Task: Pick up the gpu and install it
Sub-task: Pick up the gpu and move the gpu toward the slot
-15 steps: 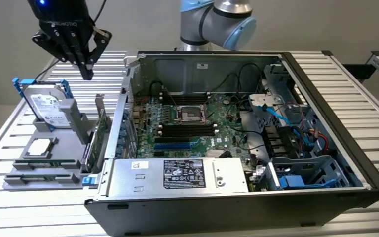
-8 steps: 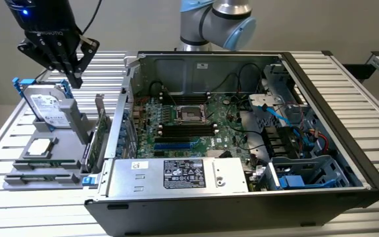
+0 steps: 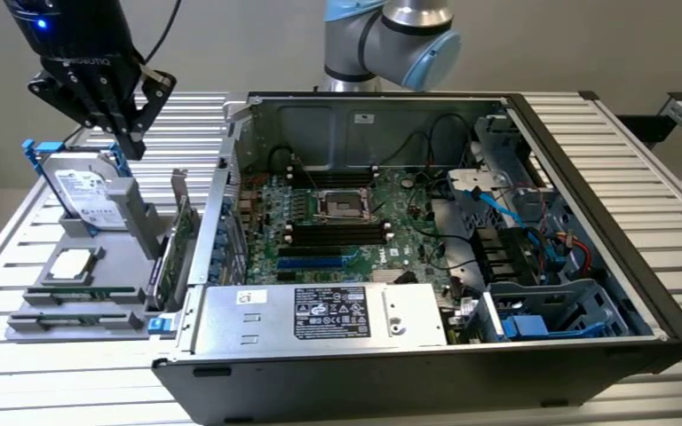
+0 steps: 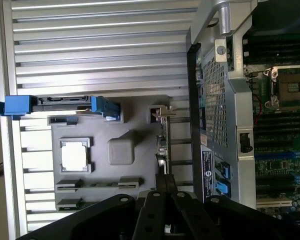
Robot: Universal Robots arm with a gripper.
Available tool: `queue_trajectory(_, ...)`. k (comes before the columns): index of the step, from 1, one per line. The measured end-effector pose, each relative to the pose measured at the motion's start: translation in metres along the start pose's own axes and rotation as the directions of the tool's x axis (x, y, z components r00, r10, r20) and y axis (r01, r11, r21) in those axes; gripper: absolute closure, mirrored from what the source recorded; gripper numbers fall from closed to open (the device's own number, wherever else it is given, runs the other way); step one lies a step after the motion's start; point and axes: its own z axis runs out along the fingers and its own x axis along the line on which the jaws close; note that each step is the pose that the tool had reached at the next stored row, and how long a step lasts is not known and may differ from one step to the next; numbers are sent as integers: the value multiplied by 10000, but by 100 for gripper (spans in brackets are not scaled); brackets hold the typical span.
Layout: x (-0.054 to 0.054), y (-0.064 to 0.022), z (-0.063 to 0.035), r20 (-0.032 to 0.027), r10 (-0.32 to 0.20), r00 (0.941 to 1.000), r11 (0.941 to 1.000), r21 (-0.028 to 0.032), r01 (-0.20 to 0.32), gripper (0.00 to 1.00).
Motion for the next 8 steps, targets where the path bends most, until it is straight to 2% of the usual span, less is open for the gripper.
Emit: queue_trajectory(8,0,0,0,0,0,10000,10000,0,0,89)
